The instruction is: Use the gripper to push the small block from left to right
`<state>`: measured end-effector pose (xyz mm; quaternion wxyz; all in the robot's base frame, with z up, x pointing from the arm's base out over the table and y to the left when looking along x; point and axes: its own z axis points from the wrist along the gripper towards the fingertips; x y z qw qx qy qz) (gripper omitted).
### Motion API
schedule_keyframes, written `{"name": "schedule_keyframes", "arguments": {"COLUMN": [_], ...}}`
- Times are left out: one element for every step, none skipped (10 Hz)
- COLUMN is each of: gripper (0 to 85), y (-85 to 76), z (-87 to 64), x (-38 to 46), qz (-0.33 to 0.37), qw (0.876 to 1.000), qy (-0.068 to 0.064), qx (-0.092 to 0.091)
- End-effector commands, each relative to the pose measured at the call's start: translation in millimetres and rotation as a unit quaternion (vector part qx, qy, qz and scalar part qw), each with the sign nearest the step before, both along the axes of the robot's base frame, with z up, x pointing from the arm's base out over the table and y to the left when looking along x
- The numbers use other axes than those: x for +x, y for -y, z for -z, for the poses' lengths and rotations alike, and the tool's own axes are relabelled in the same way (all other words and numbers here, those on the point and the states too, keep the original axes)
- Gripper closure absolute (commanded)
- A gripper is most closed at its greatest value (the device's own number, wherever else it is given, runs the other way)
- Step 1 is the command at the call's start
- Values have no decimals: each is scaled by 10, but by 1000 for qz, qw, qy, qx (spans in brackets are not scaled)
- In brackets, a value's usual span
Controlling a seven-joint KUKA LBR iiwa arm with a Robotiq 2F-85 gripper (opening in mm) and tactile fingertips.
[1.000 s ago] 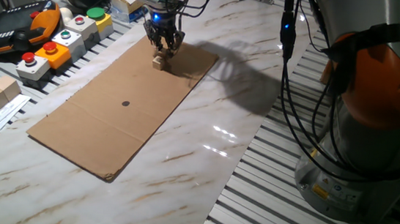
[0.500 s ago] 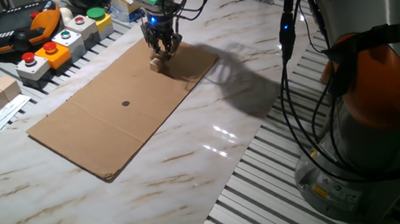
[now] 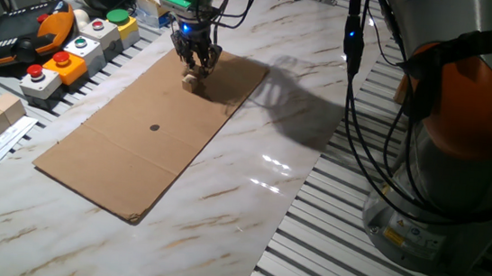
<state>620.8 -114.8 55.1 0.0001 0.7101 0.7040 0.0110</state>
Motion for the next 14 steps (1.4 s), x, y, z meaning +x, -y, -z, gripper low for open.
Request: {"name": "schedule_keyframes", "arguments": {"gripper": [843, 843, 843, 843, 843, 843, 843, 843, 843, 843, 843, 843, 843, 843], "y": [-16, -29, -39, -50, -57, -63, -69, -75, -75, -75, -75, -75, -75, -75], "z": [-6, -12, -14, -12, -6, 2, 8, 9, 9, 9, 9, 9, 9, 9], "x": [-1, -1, 2, 4, 4, 7, 11, 12, 12, 12, 12, 12, 12, 12], "qz": [0, 0, 0, 0, 0, 1, 1, 1, 2, 2, 2, -11, -21, -29], "qw": [1000, 1000, 1000, 1000, 1000, 1000, 1000, 1000, 1000, 1000, 1000, 1000, 1000, 999], "qy": [0, 0, 0, -1, -1, -1, -1, -1, -1, 1, 2, 8, 16, 21], "qx": [0, 0, 2, 5, 8, 12, 15, 21, 22, 17, 13, 5, 0, -5]}}
